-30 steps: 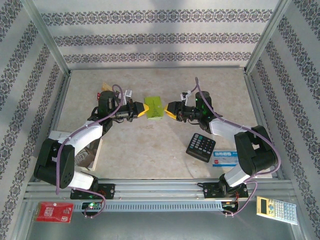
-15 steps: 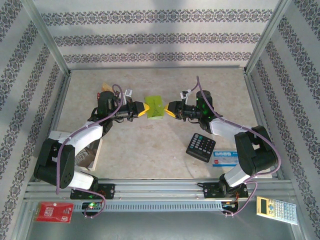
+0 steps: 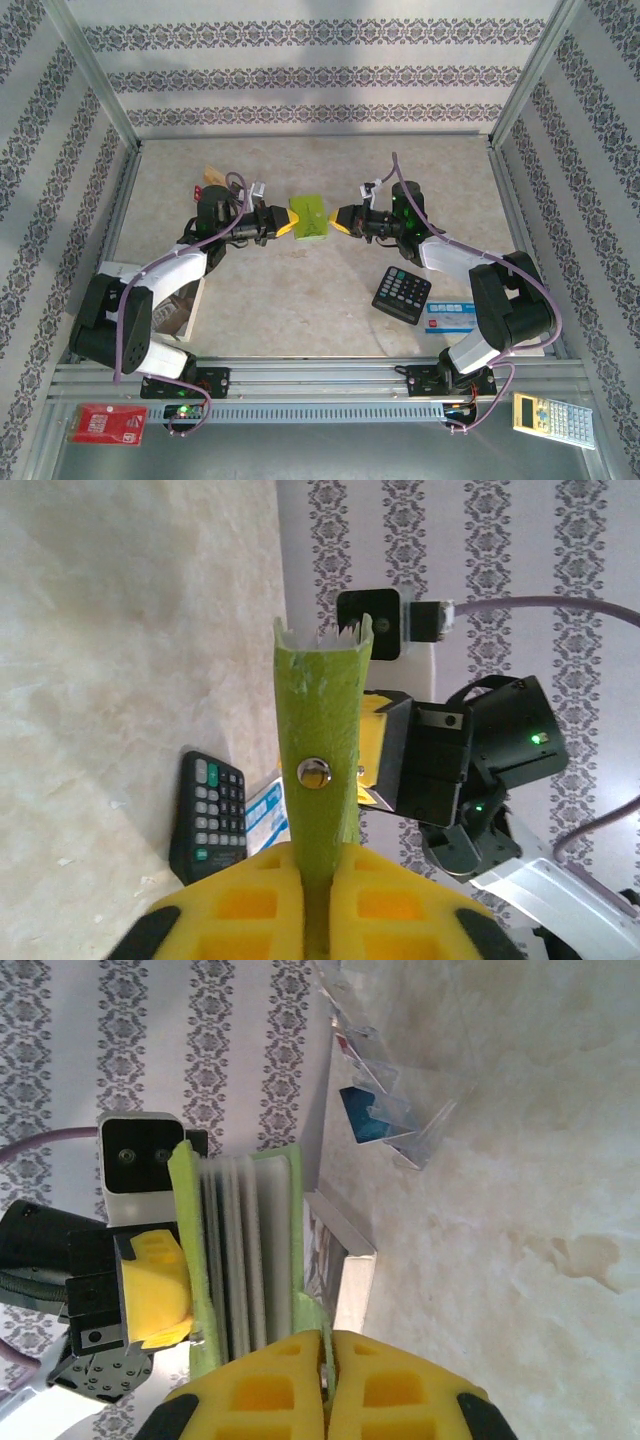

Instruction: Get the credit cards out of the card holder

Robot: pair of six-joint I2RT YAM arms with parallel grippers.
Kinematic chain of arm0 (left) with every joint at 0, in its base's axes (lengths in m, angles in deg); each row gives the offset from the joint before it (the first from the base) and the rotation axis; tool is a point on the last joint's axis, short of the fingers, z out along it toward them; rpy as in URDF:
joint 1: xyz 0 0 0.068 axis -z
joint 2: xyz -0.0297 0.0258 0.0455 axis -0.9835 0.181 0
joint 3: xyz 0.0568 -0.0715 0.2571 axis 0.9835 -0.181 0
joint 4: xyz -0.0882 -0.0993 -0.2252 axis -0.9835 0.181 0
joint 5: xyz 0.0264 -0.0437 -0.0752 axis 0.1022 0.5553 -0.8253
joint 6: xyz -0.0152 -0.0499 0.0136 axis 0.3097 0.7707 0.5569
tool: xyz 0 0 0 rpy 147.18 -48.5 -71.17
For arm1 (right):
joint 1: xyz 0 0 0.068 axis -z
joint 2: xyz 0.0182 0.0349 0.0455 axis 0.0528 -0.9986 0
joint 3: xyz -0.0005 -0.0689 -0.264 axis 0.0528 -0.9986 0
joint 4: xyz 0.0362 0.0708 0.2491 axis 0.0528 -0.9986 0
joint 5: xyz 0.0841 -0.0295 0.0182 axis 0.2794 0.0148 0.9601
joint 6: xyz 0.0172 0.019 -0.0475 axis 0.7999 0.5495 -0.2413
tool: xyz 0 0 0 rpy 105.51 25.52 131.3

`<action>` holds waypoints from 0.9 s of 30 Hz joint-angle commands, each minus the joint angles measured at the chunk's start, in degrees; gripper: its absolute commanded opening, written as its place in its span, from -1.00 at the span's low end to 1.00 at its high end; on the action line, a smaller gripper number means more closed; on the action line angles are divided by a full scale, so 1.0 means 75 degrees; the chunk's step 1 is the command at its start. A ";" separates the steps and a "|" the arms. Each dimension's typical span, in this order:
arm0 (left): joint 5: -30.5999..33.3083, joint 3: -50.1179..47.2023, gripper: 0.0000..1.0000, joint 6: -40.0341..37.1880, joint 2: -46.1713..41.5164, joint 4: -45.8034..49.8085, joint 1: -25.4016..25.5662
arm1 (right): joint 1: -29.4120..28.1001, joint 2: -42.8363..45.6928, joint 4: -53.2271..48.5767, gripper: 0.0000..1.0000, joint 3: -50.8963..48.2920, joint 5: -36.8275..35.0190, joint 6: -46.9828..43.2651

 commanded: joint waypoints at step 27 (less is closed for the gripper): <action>0.3348 0.0755 0.10 -0.2712 0.1119 0.4226 0.1220 | -0.0670 -0.0893 -0.4823 -1.00 0.1198 -0.2558 -0.3652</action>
